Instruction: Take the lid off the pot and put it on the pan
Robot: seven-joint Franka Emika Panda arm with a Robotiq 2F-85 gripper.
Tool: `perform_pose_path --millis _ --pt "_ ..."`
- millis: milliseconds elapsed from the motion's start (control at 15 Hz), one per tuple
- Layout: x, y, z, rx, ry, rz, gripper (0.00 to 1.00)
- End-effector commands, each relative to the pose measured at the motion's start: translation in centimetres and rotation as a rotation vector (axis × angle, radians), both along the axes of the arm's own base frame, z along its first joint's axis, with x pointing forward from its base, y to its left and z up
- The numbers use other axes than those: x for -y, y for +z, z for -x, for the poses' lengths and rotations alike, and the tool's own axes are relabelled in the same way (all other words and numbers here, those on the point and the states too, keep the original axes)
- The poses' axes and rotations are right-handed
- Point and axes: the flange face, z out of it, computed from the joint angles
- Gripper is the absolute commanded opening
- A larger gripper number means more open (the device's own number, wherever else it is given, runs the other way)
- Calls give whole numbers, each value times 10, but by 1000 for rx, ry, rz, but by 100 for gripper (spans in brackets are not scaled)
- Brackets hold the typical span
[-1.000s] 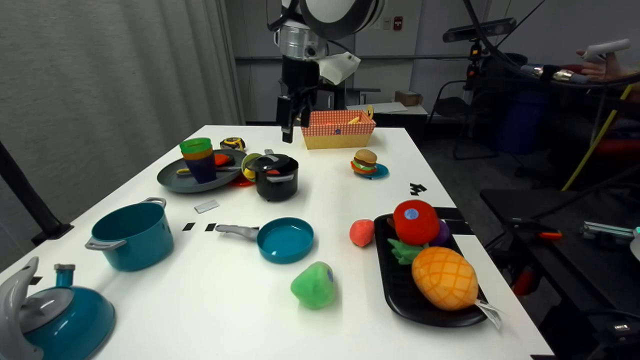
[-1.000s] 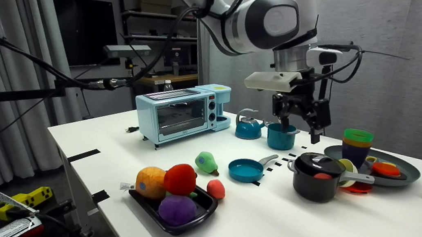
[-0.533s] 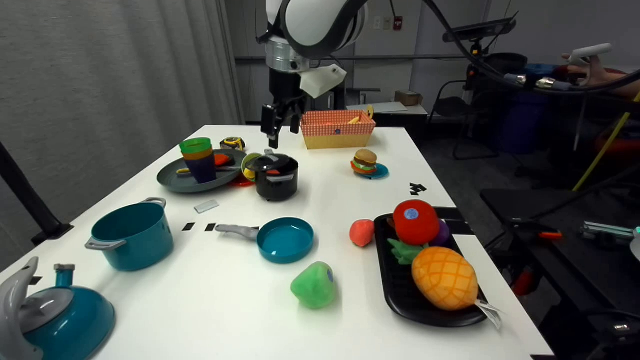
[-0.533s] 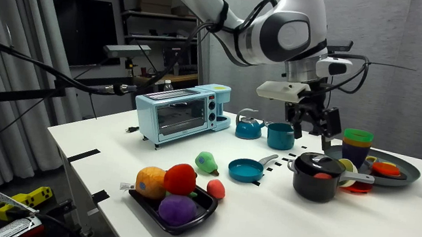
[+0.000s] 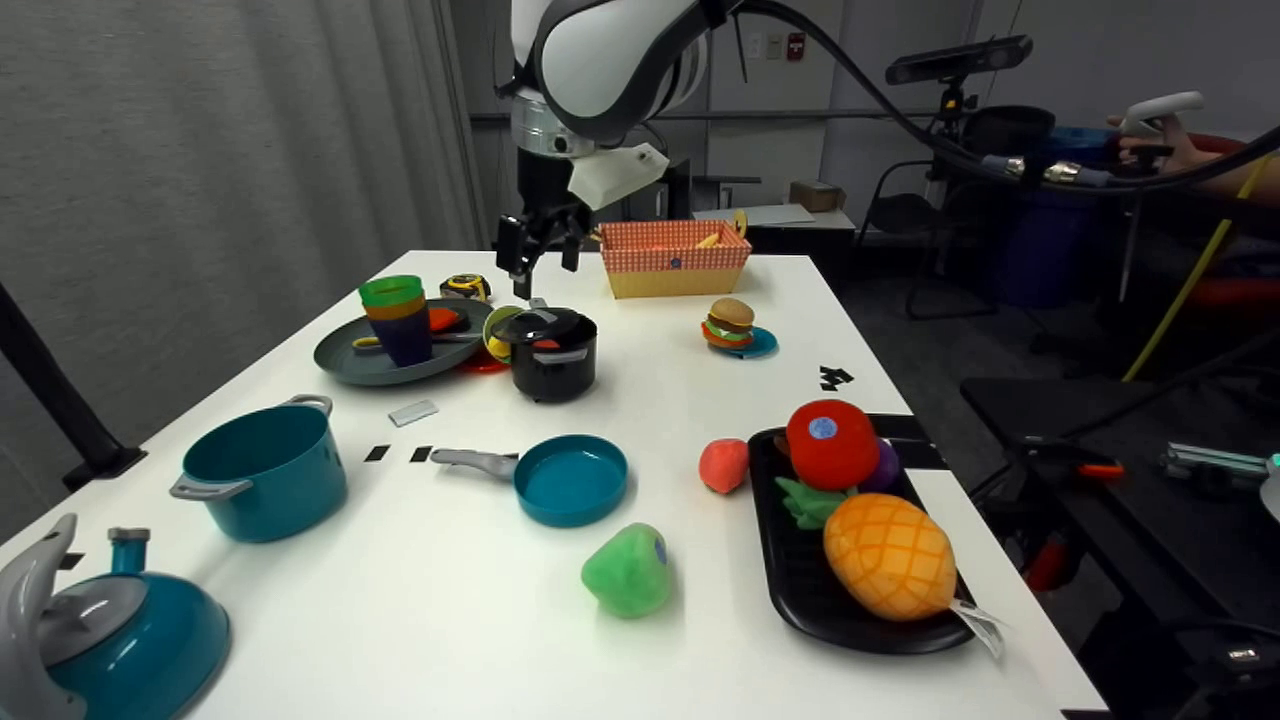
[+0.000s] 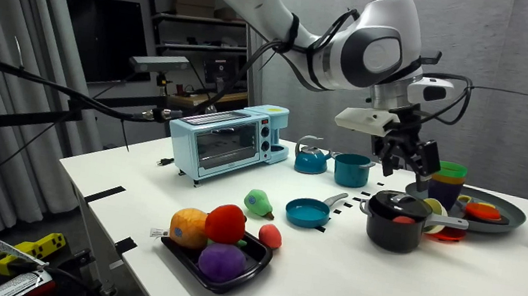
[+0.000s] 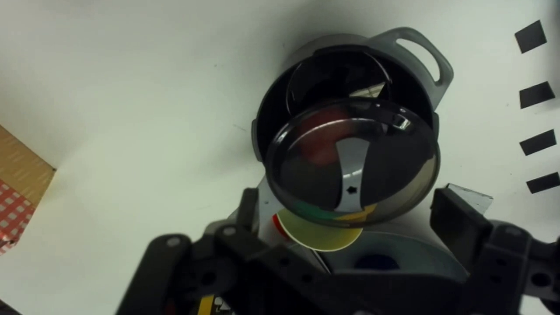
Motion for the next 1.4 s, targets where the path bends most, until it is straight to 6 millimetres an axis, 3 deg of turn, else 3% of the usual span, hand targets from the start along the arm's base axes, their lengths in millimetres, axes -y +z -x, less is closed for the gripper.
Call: perform_pose_path --millis 0,467,1000,1133,1333 --pt "9 -4 -15 -3 -50 -41 100" --pt "17 -14 -25 -20 -90 -48 100" --pt "14 -40 -34 -47 -101 -50 100" --pt "16 -41 -37 -49 -101 -49 74" --pt "9 -40 -41 -36 -97 -42 51"
